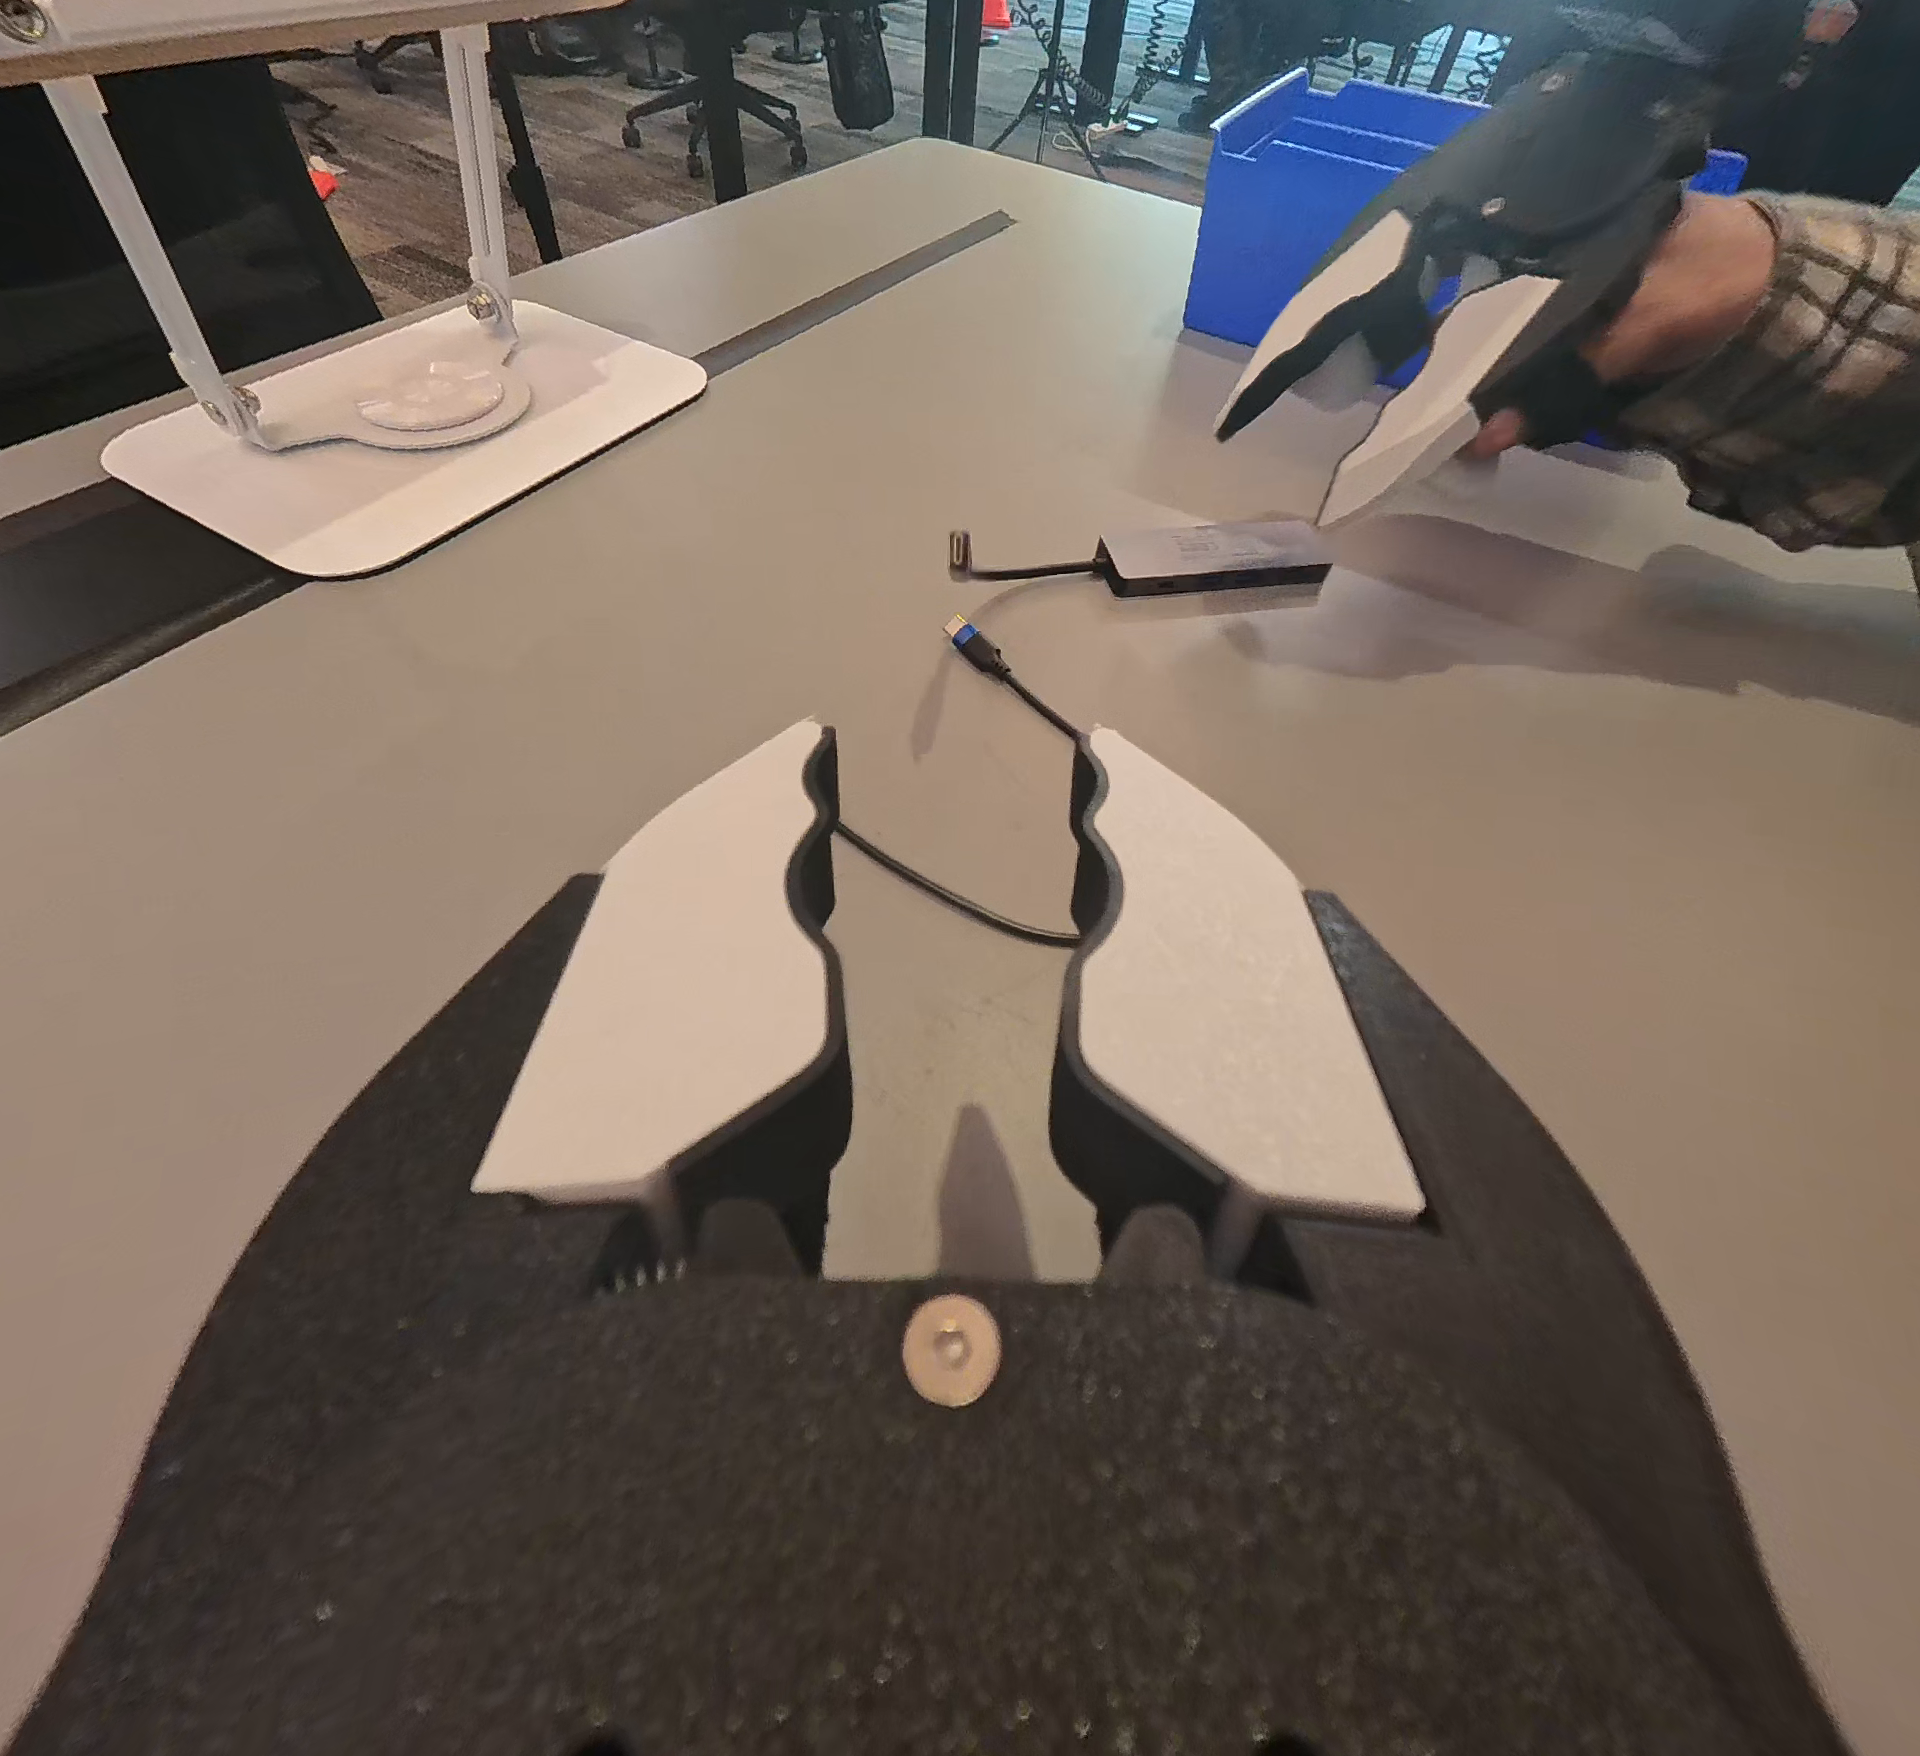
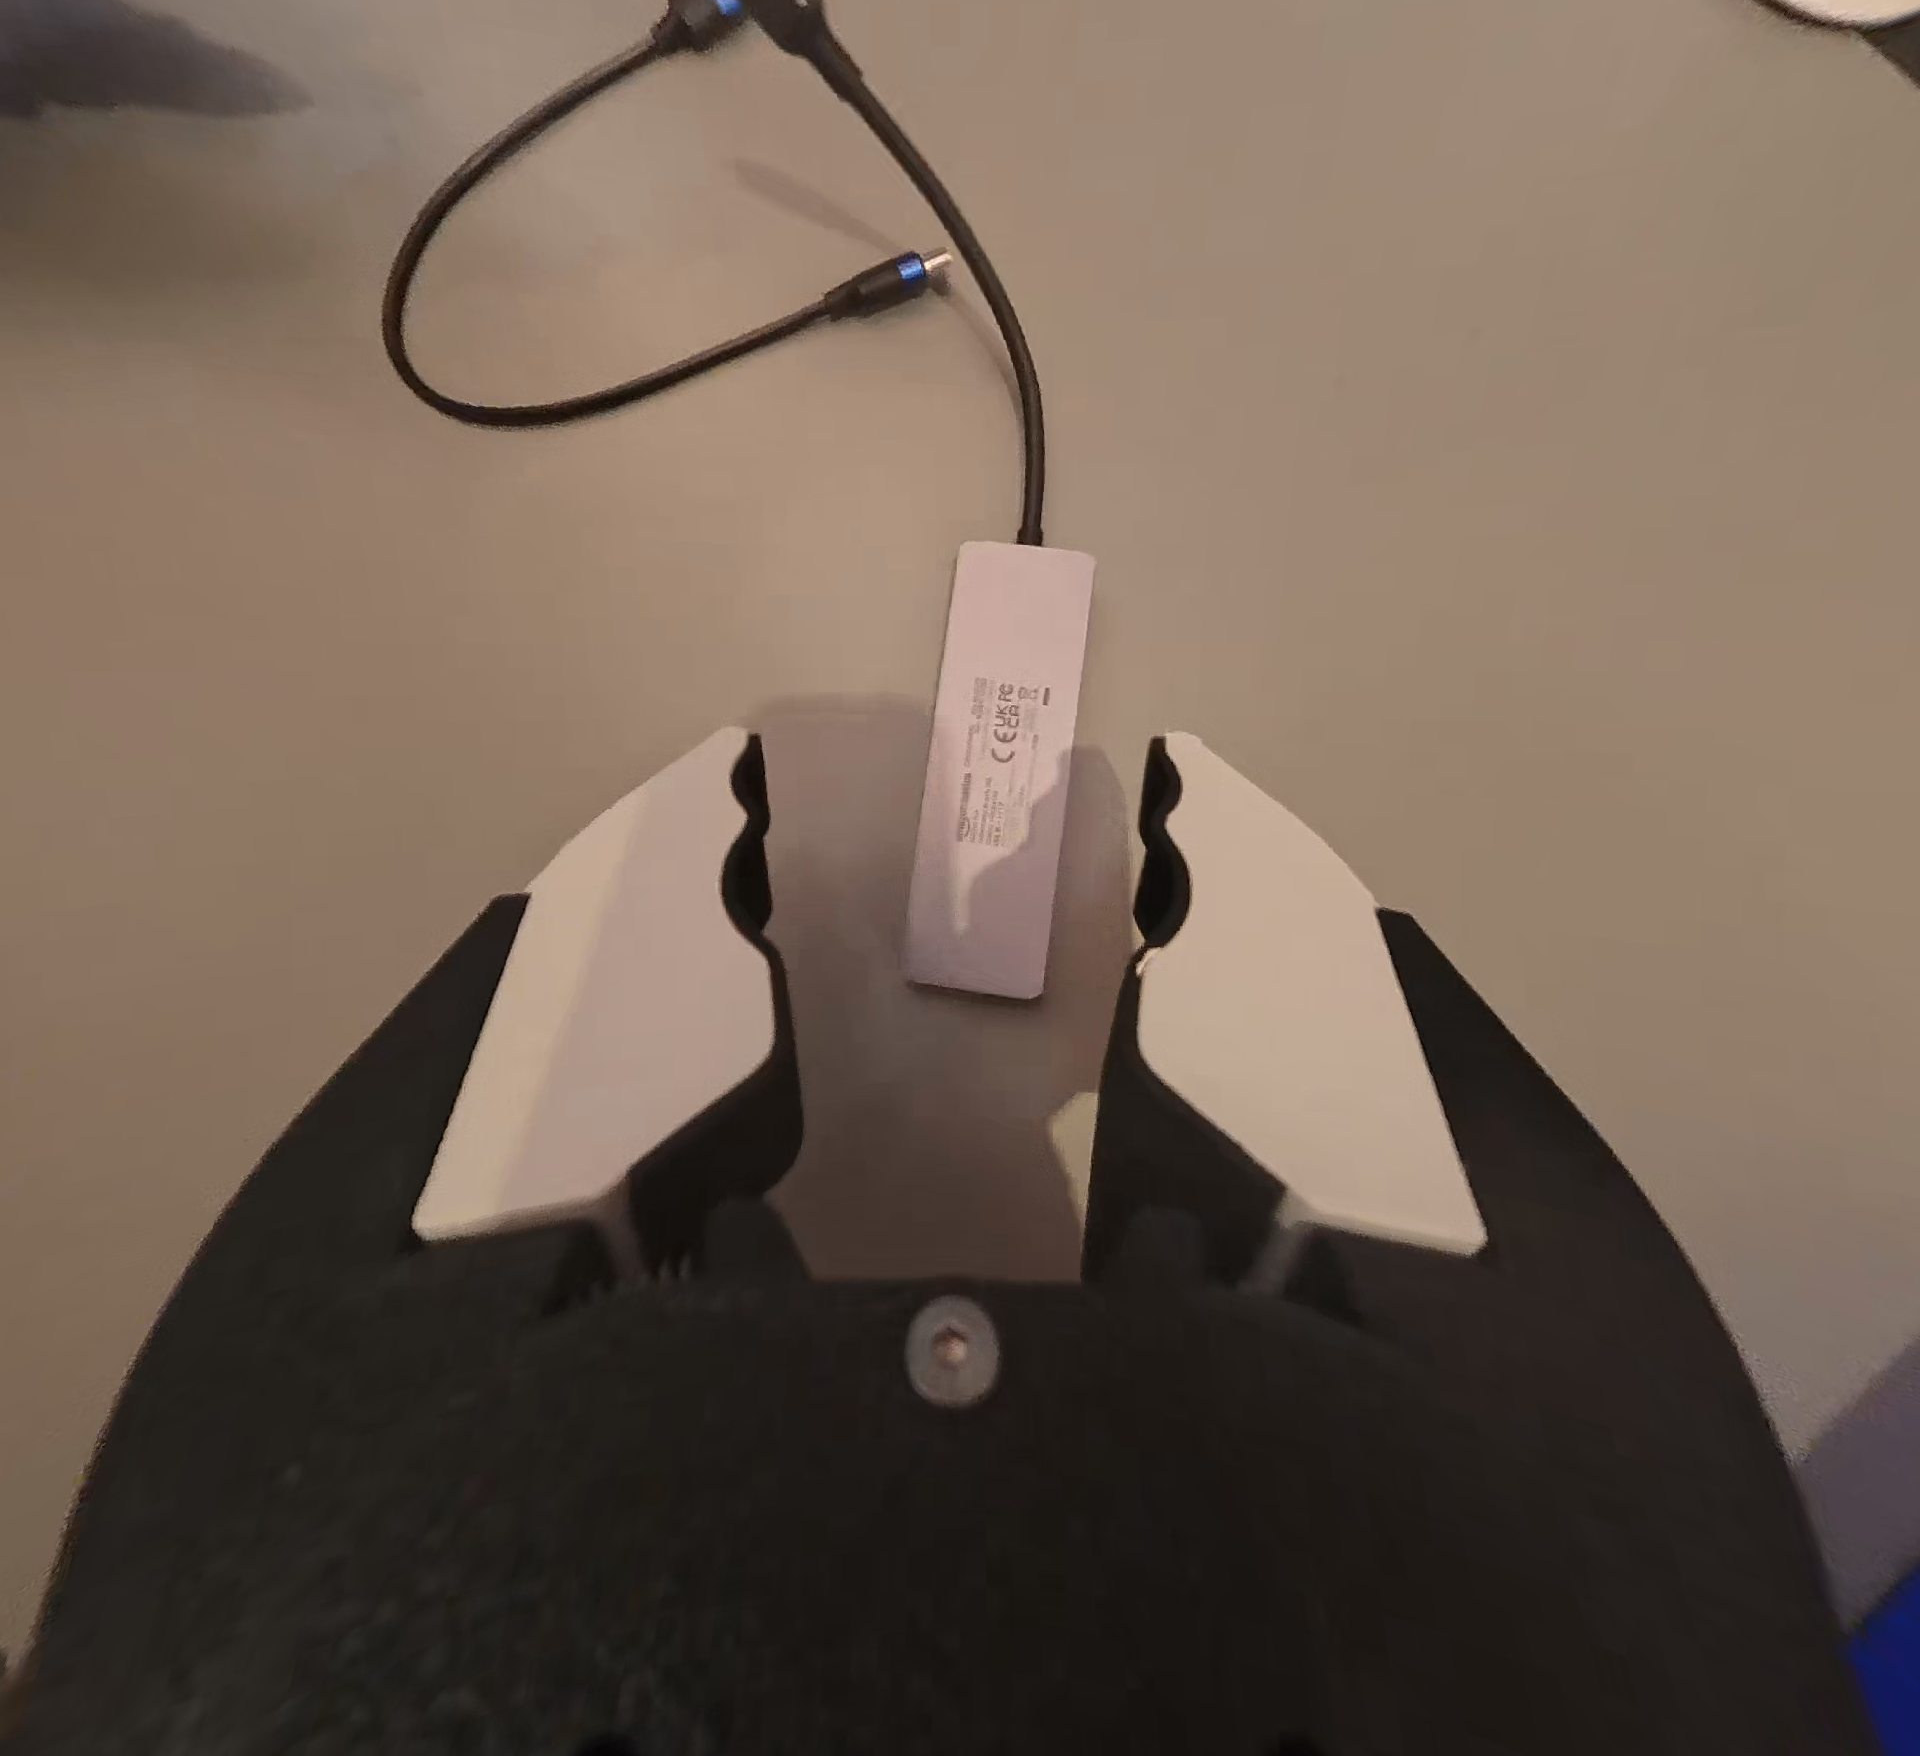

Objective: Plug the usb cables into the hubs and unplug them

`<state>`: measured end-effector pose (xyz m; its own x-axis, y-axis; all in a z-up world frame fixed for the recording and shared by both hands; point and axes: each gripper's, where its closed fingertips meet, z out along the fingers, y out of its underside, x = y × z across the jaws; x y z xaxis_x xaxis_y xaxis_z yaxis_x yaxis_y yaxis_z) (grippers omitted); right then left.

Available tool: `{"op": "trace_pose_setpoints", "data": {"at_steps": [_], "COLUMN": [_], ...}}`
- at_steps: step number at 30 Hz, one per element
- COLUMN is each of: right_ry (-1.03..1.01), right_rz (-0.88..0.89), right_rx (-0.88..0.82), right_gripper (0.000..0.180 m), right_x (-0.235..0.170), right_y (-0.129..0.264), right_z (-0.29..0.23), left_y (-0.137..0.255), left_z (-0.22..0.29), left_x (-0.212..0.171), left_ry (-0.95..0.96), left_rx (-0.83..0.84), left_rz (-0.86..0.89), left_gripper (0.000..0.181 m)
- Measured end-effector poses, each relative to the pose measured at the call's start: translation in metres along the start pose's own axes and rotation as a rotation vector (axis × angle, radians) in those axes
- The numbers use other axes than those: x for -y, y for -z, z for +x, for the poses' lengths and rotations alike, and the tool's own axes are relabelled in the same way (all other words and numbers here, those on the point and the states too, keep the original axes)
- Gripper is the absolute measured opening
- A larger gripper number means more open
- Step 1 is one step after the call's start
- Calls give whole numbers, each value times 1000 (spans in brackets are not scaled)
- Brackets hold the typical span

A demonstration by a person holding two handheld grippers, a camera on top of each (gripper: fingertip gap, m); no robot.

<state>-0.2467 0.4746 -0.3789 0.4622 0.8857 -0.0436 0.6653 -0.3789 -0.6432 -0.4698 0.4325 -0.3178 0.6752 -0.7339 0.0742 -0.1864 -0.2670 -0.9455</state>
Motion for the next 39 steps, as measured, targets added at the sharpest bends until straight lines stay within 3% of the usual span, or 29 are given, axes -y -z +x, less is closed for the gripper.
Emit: {"op": "trace_pose_setpoints", "data": {"at_steps": [8,13,15,19,23,28,32,36,39], "right_ry": [13,-6,0,-16,-156,-346,-357,-355,-340], "right_rz": [-293,-437,-465,-446,-157,471,967,1192,1292], "right_rx": [-7,1,-21,-21,128,447,719,889,903], "right_gripper": [66,54,33,33,32,33,33,33,33], "right_x": [-1,-2,-1,0,29,105,152,171,175], "right_y": [-33,-54,-57,-58,-52,-5,45,58,54], "right_z": [10,10,12,12,7,-8,-27,-50,-60], "left_y": [0,0,0,2,5,2,-15,-36,-49], "left_z": [-1,-1,-1,0,3,16,32,47,58], "left_x": [-2,-2,-2,2,11,30,49,64,71], "left_ry": [-1,5,8,36,116,297,433,439,416], "left_rx": [3,1,0,-21,-76,-233,-354,-390,-403], "left_rz": [-8,-11,-9,23,103,260,298,258,216], "left_gripper": [42,42,42,44,50,61,73,83,84]}}
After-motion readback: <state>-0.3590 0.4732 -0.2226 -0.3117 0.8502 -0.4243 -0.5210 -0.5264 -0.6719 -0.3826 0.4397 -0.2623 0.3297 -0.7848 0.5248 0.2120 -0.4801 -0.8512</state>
